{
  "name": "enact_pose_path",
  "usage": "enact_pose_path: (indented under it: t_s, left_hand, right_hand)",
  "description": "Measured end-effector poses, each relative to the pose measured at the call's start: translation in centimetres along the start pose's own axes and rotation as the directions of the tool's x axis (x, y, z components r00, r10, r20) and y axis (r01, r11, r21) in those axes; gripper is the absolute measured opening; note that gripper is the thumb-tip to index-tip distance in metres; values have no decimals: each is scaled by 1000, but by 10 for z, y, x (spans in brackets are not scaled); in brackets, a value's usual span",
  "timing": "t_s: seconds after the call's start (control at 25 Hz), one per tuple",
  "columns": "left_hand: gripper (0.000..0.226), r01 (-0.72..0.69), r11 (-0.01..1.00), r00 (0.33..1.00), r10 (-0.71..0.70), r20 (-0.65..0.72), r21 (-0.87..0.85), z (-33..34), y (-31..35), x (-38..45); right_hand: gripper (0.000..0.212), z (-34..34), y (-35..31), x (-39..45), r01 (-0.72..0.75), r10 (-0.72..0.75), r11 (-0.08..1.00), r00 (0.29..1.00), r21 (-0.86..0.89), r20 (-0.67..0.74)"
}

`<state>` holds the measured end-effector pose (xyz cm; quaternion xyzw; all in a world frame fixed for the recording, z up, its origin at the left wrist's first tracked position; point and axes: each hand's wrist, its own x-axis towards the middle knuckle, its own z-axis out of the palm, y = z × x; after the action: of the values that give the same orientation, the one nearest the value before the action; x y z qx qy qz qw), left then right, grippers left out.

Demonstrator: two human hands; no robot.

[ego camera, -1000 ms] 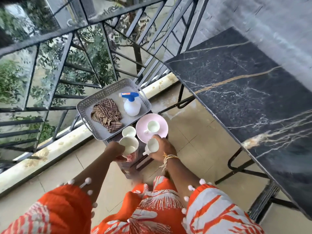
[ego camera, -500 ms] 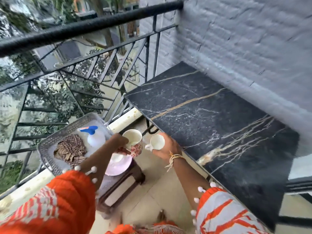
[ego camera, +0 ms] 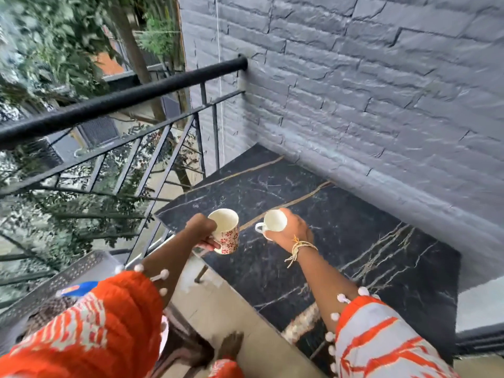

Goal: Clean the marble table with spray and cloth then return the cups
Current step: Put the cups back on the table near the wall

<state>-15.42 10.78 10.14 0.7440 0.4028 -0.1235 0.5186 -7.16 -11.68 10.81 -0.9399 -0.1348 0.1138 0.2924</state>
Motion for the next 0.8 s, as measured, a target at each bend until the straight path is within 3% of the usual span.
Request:
enact_pose_path:
  t_s: [0.52, 0.8]
  left_hand:
    - [32, 48, 997, 998, -50, -31, -67, 9, 191, 240]
    - [23, -2, 998, 996, -3, -84, -66, 31, 272, 320]
  right_hand:
    - [73, -18, 3, 286, -25, 64, 972, 985, -235, 162]
    - [74, -9, 11, 388, -80, 122, 962, 982, -260, 147]
